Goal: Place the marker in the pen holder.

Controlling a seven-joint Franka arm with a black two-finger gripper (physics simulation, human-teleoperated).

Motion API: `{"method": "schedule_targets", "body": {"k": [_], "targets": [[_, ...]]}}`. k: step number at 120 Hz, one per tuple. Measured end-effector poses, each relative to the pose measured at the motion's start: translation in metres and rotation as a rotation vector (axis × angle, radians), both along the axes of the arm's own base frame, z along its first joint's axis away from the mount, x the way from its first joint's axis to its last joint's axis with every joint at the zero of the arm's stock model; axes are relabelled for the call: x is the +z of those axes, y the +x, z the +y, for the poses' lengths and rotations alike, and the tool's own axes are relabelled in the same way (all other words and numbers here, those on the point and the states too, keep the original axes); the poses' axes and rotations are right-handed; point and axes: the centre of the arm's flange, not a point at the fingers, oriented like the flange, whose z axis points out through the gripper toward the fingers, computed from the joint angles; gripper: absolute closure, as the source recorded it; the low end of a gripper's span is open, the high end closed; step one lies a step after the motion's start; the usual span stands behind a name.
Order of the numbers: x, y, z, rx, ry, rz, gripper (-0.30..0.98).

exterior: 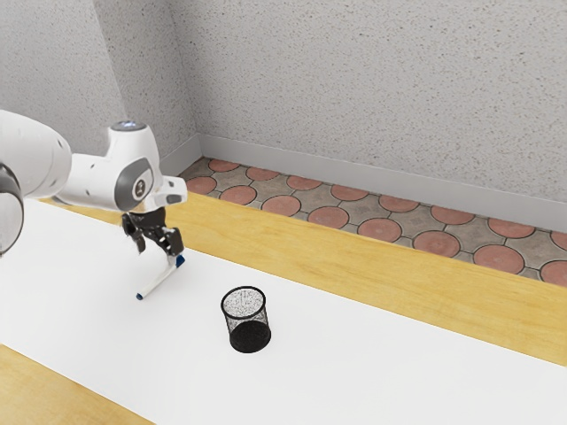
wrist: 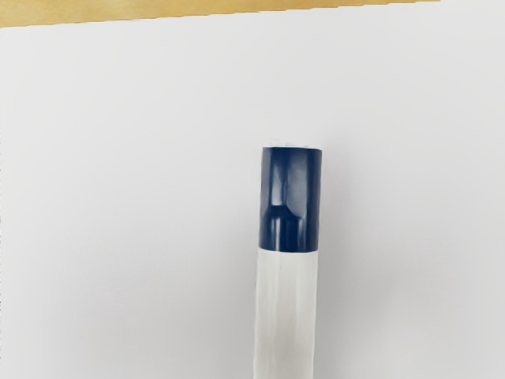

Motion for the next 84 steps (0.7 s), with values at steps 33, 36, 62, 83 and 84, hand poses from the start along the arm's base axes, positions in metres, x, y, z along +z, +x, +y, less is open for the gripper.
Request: {"method": "schedule_targets", "body": {"k": [33, 36, 62, 83, 84], "targets": [[-0.034, 0.016, 0.0, -0.011, -0.034, 0.045, 0.0], [-0.034, 0.015, 0.0, -0.012, -0.037, 0.046, 0.0], [-0.036, 0.015, -0.001, -0.019, -0.06, 0.051, 0.07], [-0.035, 0.014, -0.001, -0.029, -0.065, 0.05, 0.26], [-0.035, 0.014, 0.0, -0.029, -0.065, 0.05, 0.27]]}}
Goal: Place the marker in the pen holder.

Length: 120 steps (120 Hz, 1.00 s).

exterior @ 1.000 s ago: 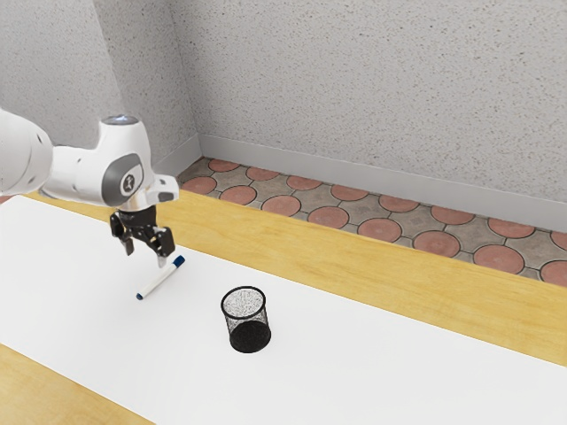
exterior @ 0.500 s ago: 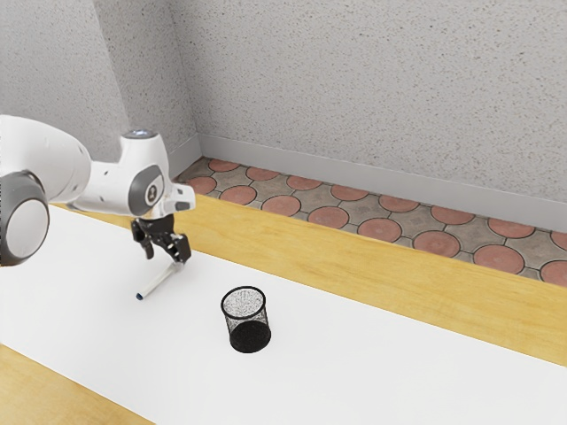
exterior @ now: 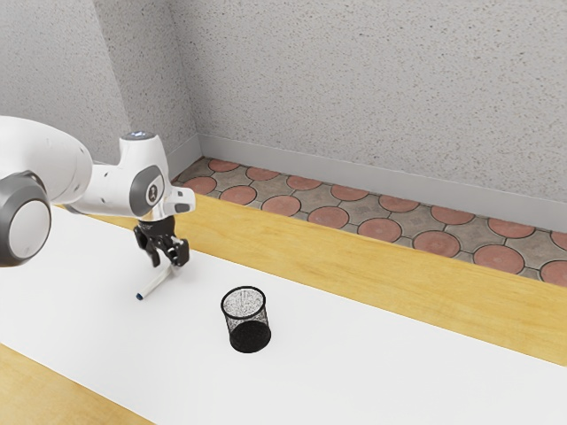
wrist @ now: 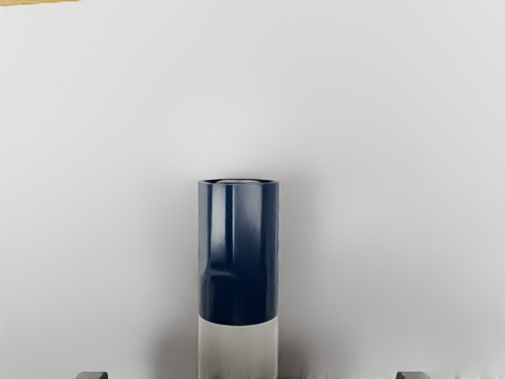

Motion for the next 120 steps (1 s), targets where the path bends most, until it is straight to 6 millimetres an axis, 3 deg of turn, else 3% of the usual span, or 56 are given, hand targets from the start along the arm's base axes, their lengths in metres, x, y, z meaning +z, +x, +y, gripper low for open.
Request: {"method": "schedule_targets", "body": {"k": [69, 120], "targets": [[-0.0043, -0.0011, 0.0019, -0.014, -0.009, 0.002, 0.65], [-0.0058, -0.002, 0.0024, -0.01, -0.003, 0.003, 0.73]]}}
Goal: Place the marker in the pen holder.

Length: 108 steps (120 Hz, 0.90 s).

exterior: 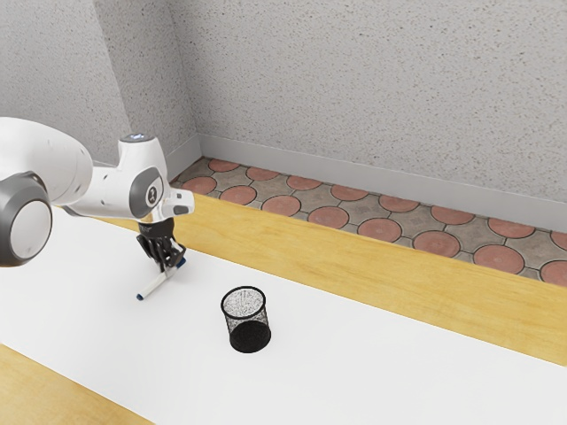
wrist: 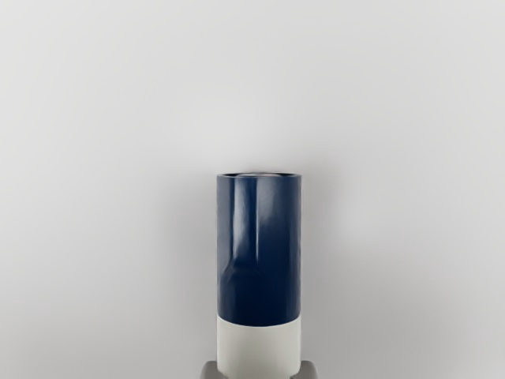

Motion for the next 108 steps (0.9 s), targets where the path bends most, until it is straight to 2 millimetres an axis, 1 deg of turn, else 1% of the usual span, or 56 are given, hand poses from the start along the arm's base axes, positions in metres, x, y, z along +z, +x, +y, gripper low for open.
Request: {"method": "schedule_targets", "body": {"k": [11, 19, 25, 33, 39, 45, 52, 56, 63, 67, 70, 74, 84, 94, 103, 108], "targets": [[-0.001, 0.0, 0.0, 0.004, -0.001, 0.0, 0.73], [0.004, 0.0, 0.0, 0.005, 0.0, -0.007, 0.74], [0.013, 0.002, -0.001, 0.005, 0.001, -0.021, 0.74], [0.029, 0.004, -0.003, 0.002, 0.001, -0.049, 0.75], [0.052, 0.005, -0.008, -0.005, -0.003, -0.086, 0.75], [0.086, 0.0, -0.026, -0.028, -0.02, -0.145, 0.75], [0.136, -0.015, -0.061, -0.074, -0.047, -0.248, 0.75], [0.159, -0.027, -0.084, -0.107, -0.058, -0.306, 0.75], [0.191, -0.051, -0.117, -0.156, -0.066, -0.406, 0.75], [0.202, -0.063, -0.135, -0.182, -0.067, -0.458, 0.75], [0.205, -0.072, -0.147, -0.201, -0.067, -0.49, 0.75], [0.205, -0.083, -0.16, -0.219, -0.066, -0.526, 0.75], [0.209, -0.101, -0.172, -0.23, -0.055, -0.611, 0.75], [0.208, -0.109, -0.184, -0.243, -0.053, -0.665, 0.75], [0.203, -0.113, -0.202, -0.266, -0.061, -0.69, 0.75], [0.2, -0.113, -0.209, -0.273, -0.065, -0.699, 0.75]]}}
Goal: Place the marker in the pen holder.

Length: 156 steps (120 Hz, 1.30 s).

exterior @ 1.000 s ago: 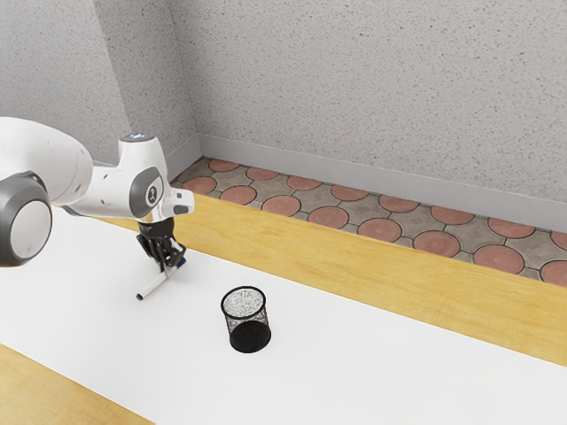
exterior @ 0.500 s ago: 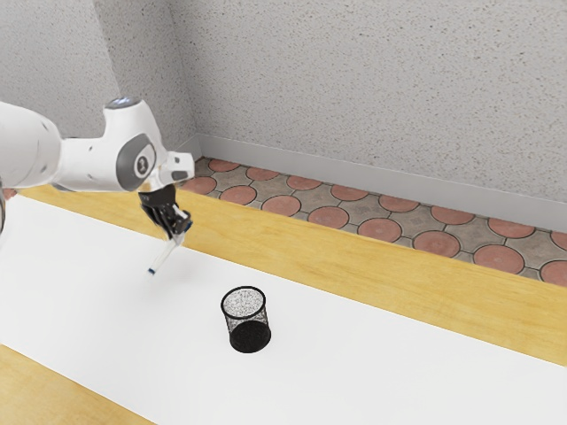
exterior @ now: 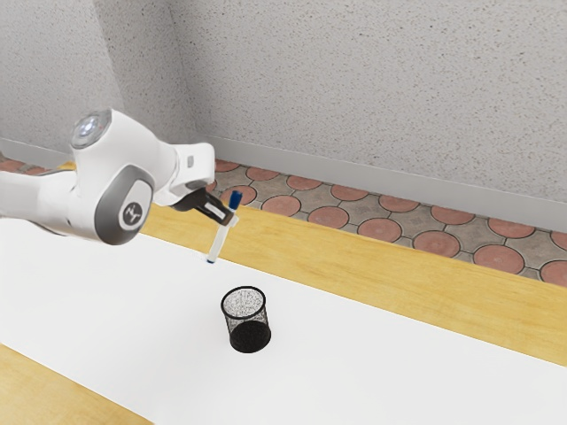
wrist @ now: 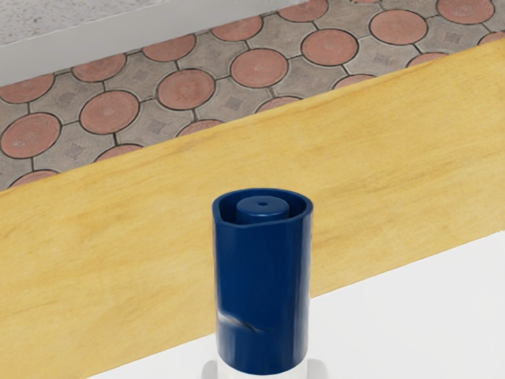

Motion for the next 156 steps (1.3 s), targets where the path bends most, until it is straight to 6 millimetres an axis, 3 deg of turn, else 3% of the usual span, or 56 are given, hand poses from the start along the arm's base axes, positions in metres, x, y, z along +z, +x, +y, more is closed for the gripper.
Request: {"method": "schedule_targets", "body": {"k": [27, 45, 81, 102, 117, 127, 129, 134, 138, 145, 150, 156], "targets": [[-0.043, 0.0, -0.039, -0.047, -0.016, 0.019, 0.74], [-0.067, -0.004, -0.038, -0.038, -0.02, 0.04, 0.74], [-0.08, -0.003, -0.042, -0.043, -0.02, 0.038, 0.73], [-0.086, -0.005, -0.052, -0.063, -0.018, 0.05, 0.37], [-0.091, -0.005, -0.058, -0.077, -0.018, 0.066, 0.21], [-0.066, 0.023, -0.07, -0.105, -0.037, 0.103, 0.14], [-0.054, 0.034, -0.072, -0.114, -0.041, 0.11, 0.13], [0.001, 0.074, -0.069, -0.128, -0.038, 0.106, 0.11], [0.044, 0.105, -0.047, -0.106, -0.024, 0.112, 0.09], [0.109, 0.134, 0.021, -0.011, 0.001, 0.143, 0.07], [0.141, 0.134, 0.061, 0.051, 0.016, 0.189, 0.06], [0.174, 0.108, 0.084, 0.095, 0.038, 0.246, 0.04]]}}
